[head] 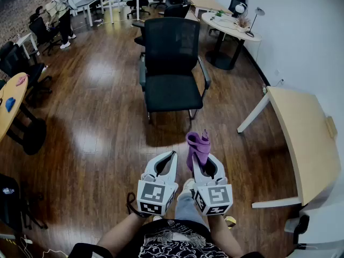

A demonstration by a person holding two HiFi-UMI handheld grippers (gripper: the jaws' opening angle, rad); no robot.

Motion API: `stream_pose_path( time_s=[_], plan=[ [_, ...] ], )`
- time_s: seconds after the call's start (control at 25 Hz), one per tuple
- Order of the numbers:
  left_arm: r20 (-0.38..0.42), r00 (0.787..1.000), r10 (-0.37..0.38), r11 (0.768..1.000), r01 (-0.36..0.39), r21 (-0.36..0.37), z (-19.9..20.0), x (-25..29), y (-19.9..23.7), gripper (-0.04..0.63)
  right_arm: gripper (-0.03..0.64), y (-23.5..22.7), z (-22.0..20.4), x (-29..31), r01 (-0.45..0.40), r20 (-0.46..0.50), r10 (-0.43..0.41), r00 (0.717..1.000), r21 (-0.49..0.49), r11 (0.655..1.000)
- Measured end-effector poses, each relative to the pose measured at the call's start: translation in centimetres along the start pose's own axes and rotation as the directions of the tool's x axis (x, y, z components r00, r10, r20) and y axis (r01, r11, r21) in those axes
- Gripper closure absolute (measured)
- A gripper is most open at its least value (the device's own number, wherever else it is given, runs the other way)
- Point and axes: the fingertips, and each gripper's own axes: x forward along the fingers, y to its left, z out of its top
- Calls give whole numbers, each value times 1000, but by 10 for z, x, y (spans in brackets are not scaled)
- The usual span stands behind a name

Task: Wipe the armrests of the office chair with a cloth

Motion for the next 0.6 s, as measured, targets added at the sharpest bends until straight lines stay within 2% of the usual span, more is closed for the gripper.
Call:
stream_pose_path(
  time_s=[0.6],
  plan=[
    [-16,999,39,999,-39,35,45,214,1,592,543,-160,33,130,-70,13,70,997,5,998]
  ],
)
